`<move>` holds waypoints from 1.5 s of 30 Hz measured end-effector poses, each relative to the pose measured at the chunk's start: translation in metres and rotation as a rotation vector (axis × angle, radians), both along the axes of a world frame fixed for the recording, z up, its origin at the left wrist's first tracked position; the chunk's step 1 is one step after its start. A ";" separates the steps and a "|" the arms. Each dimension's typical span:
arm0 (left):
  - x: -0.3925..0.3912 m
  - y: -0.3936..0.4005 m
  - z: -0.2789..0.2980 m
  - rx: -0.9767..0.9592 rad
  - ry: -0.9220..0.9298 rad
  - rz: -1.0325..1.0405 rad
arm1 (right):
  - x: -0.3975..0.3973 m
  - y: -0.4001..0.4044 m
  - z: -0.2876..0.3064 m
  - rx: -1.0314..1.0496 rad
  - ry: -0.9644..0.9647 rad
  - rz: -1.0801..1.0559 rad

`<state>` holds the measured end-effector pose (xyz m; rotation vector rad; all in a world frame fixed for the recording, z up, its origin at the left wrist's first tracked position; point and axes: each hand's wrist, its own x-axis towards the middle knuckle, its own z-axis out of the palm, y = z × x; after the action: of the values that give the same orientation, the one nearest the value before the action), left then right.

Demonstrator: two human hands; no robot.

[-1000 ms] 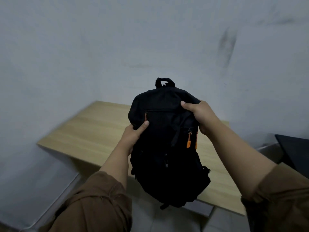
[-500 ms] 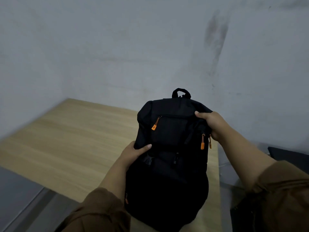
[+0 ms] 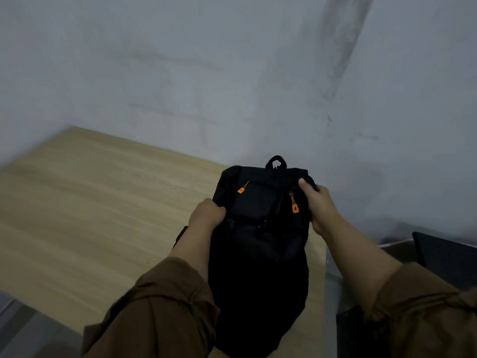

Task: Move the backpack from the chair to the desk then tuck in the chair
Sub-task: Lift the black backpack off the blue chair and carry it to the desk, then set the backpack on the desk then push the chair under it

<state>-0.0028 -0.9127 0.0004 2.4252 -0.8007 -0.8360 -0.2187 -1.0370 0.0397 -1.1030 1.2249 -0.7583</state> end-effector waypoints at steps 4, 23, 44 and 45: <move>0.001 -0.009 -0.013 0.097 -0.053 -0.171 | -0.010 0.012 -0.032 0.027 0.079 0.119; -0.031 0.039 -0.037 -0.032 0.175 0.092 | -0.015 0.030 -0.081 -0.021 0.487 -0.038; -0.014 0.249 0.012 -0.300 0.089 0.127 | 0.061 0.247 -0.036 -0.722 0.586 0.362; -0.011 0.273 0.012 -0.315 0.082 0.147 | 0.068 0.272 -0.036 -0.737 0.546 0.394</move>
<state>-0.0139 -0.6396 0.0122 2.1285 -0.6594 -0.6913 -0.1509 -0.7652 0.0033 -2.1955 1.1221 -0.6266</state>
